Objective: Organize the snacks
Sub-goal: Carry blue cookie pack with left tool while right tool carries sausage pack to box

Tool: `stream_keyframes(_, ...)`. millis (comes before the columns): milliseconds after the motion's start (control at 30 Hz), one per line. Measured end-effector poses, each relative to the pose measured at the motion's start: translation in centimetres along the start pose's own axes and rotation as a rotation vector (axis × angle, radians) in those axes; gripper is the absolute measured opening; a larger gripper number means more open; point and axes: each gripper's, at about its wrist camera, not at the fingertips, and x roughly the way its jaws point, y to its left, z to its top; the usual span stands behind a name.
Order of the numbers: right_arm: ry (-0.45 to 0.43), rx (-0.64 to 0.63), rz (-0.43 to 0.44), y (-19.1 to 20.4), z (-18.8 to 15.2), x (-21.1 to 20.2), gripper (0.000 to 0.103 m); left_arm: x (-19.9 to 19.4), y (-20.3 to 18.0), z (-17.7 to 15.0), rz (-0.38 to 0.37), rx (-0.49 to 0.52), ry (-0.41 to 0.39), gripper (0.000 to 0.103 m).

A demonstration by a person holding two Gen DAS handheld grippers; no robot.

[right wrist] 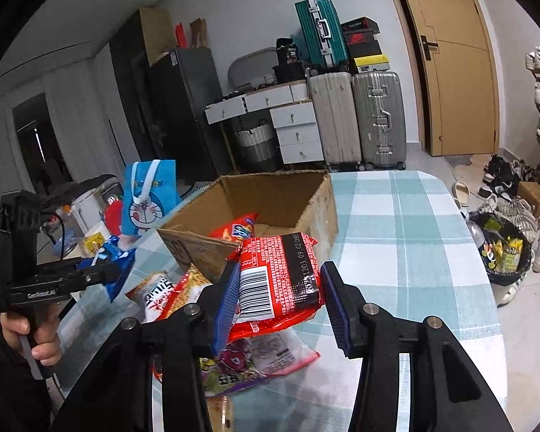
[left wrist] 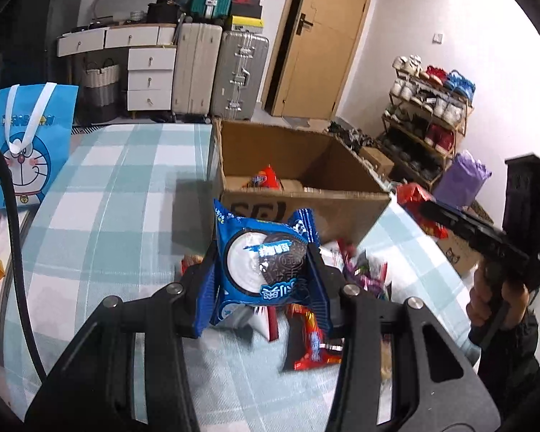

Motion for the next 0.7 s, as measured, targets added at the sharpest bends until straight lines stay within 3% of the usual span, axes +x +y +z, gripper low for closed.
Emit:
stream_keyframes(367, -0.034, -0.045, 0.01, 2.2, 2.5, 0.0, 0.046, 1.2, -1.3, 4.2, 0.007, -0.018, -0.052, 0.041)
stream_keyframes(700, 0.011, -0.043, 0.008, 3.2, 5.5, 1.8, 0.046, 2.5, -3.0, 8.1, 0.018, 0.027, -0.069, 0.041)
